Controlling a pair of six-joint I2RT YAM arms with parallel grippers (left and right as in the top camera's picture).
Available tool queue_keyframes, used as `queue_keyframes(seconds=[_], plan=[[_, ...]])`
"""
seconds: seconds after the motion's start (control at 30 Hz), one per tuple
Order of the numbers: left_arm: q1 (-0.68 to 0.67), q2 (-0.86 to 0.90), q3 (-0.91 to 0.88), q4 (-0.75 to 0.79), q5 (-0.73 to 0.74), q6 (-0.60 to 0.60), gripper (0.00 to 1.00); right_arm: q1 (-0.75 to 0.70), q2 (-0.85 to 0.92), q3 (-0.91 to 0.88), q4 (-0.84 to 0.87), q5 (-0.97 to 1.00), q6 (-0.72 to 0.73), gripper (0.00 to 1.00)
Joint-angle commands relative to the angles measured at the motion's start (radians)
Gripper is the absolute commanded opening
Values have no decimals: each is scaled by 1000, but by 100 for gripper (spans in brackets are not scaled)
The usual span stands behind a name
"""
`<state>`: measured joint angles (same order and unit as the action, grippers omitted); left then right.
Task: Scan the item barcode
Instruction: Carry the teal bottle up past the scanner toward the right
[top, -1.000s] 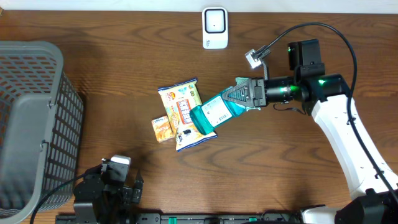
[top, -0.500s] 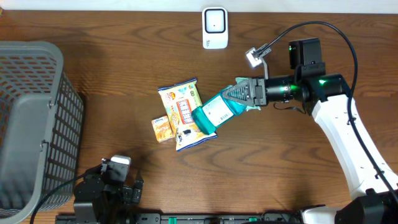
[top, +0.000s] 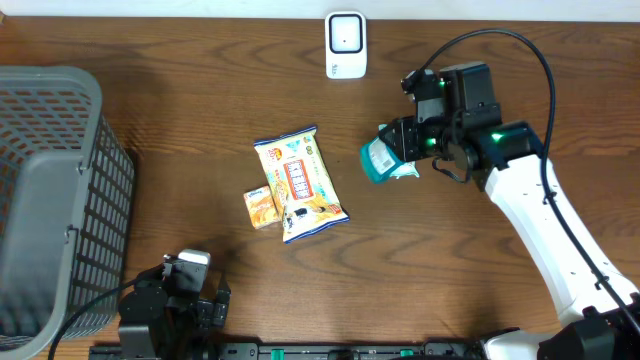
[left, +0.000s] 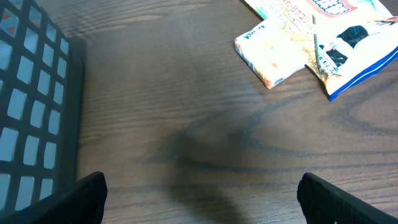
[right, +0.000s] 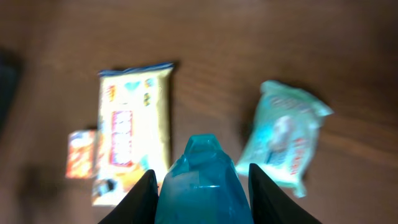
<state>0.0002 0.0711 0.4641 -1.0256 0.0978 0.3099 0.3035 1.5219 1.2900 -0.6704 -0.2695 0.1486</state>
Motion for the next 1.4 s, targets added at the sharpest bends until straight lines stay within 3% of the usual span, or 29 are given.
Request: queue_keyframes(seconds=[0.0,0.23,0.3,0.47,0.83,1.0,1.1,1.3,1.37], plan=[[5,-1,-2,-2,-5,-13,98,34,-29,13,48,156,6,20],[5,-1,-2,-2,-5,-13,98,66,-10,19,151,378,-1,19],[5,-1,-2,-2,-5,-13,98,70,19,33,169,415,-7,15],[5,-1,-2,-2,-5,-13,98,71,153,140,176,469,-62,15],[5,-1,-2,-2,-5,-13,98,112,655,783,-16,773,-214,17],[5,-1,-2,-2,-5,-13,98,162,853,1056,-4,948,-301,14],[5,-1,-2,-2,-5,-13,98,196,936,1140,84,1062,-397,13],[5,-1,-2,-2,-5,-13,98,275,1051,1152,507,1270,-776,18],[5,-1,-2,-2,-5,-13,98,287,1069,1152,576,1275,-828,18]])
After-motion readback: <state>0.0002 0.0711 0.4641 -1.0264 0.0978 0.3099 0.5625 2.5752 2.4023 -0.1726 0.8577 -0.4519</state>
